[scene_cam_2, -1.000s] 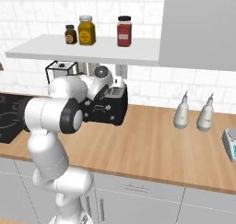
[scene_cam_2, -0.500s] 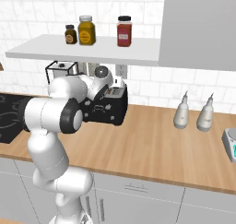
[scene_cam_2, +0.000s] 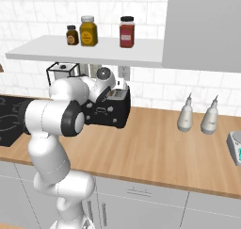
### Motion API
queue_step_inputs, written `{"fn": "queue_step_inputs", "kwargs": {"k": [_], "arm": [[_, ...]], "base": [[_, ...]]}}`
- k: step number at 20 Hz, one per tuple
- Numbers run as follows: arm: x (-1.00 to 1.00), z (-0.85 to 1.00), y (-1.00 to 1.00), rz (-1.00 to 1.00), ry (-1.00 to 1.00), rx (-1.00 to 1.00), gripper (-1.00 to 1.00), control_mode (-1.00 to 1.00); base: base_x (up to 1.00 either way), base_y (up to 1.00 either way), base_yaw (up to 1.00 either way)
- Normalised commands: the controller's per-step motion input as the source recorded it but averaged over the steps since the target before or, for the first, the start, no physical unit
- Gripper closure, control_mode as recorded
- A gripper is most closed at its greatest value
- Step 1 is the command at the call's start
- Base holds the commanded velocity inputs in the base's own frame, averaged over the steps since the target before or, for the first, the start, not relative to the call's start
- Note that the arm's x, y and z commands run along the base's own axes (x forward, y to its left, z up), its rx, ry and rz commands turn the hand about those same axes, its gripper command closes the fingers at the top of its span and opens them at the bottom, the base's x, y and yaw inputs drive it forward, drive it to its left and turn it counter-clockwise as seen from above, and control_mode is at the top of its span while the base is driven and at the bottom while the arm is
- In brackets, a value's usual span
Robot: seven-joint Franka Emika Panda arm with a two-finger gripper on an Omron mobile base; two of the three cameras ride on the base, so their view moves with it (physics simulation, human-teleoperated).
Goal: Start the toaster. Once the lever pops up, take the bread to the plate on the dining counter.
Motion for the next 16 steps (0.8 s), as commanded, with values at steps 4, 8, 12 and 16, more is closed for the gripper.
{"fn": "queue_step_inputs", "kwargs": {"k": [4,8,12,16], "arm": [[0.0,0.0,0.0,0.0,0.0,0.0,-1.0,-1.0],[0.0,0.0,0.0,0.0,0.0,0.0,-1.0,-1.0],[0.0,0.0,0.0,0.0,0.0,0.0,-1.0,-1.0],[0.0,0.0,0.0,0.0,0.0,0.0,-1.0,-1.0]], "base": [[0.0,0.0,0.0],[0.0,0.0,0.0],[0.0,0.0,0.0],[0.0,0.0,0.0]]}}
